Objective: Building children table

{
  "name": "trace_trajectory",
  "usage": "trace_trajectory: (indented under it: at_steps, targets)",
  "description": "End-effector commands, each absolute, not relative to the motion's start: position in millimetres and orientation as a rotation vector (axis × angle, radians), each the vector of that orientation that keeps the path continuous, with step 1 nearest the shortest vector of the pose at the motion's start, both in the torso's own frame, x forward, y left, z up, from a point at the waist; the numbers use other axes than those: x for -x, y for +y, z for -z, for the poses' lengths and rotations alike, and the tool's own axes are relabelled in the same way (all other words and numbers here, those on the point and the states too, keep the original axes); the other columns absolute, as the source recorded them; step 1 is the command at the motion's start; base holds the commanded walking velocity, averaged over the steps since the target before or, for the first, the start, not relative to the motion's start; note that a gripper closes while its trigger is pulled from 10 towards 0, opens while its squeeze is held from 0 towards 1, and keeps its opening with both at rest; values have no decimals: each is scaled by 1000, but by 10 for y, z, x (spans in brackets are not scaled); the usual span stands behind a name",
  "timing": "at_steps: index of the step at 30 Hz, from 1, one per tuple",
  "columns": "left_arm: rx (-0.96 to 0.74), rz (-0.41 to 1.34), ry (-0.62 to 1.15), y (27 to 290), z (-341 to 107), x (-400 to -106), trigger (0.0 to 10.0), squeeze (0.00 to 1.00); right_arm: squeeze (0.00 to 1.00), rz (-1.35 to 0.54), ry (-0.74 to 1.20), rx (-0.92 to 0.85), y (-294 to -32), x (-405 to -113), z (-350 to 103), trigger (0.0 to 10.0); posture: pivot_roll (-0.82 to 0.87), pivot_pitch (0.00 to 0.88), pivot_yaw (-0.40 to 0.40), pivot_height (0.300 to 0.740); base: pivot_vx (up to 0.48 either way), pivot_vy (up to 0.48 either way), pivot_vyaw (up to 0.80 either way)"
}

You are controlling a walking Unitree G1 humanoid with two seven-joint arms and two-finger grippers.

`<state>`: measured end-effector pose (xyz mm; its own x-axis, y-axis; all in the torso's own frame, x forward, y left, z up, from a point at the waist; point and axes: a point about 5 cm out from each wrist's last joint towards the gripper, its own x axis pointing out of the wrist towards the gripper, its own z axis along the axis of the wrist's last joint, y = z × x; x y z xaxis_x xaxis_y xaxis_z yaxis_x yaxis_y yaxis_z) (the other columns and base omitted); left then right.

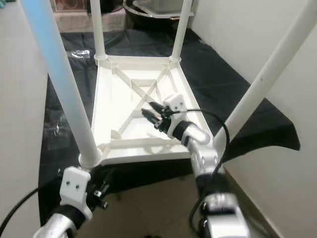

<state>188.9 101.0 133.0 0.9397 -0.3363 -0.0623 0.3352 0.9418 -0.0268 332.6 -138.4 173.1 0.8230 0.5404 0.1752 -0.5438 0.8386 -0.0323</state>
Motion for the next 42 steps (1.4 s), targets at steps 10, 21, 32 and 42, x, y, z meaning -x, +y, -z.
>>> trace_trajectory:
  at_steps: [10, 21, 32, 42]
  targets:
    - [-7, 319, 81, 1044, -1272, -1902, 10000, 0, 0, -390, -154, -54, -1304, -2841, -1465, 10000, 78, 100, -97, 740, 0, 0, 0]
    - [-8, 315, 83, 1068, -1249, -1910, 10000, 0, 0, -289, -81, -77, -1285, -2598, -1358, 10000, 86, 98, -89, 740, 0, 0, 0]
    - [-15, 317, 83, 1075, -1231, -1920, 10000, 0, 0, -262, -38, -67, -1254, -2560, -1339, 10000, 84, 94, -88, 740, -45, 0, 0]
    - [-22, 319, 81, 1075, -1220, -1928, 10000, 0, 0, -259, -23, -62, -1245, -2560, -1327, 10000, 83, 89, -91, 740, -185, 0, 0]
